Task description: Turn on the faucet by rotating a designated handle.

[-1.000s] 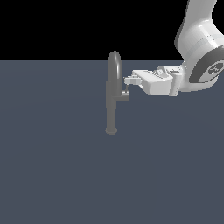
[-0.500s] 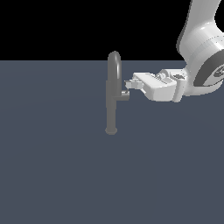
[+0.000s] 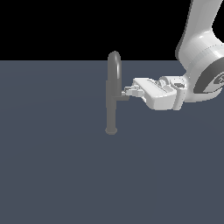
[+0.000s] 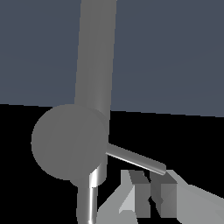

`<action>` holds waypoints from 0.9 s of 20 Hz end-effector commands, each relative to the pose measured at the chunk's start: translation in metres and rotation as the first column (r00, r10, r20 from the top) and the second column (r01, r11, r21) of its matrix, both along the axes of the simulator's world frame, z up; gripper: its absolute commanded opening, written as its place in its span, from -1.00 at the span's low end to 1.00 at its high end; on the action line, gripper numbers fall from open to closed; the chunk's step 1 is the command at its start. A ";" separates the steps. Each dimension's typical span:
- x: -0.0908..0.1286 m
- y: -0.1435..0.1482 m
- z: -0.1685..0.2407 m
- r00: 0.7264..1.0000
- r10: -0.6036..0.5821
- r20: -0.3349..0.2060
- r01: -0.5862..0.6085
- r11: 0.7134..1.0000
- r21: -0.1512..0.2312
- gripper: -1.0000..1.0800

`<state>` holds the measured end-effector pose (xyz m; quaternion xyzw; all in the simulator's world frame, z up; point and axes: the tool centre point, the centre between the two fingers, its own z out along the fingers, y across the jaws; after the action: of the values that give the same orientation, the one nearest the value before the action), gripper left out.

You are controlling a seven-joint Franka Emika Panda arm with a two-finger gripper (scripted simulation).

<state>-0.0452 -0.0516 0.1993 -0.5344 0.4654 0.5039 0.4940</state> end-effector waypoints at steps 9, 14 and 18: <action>-0.001 0.000 -0.045 0.999 -0.005 -0.037 0.005 1.000 0.001 -1.00; 0.007 0.000 -0.025 1.000 0.007 0.006 -0.007 1.000 0.012 -1.00; 0.012 0.001 -0.044 1.000 0.002 -0.014 -0.002 1.000 0.008 -1.00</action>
<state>-0.0377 -0.0530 0.1737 -0.5342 0.4566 0.5102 0.4958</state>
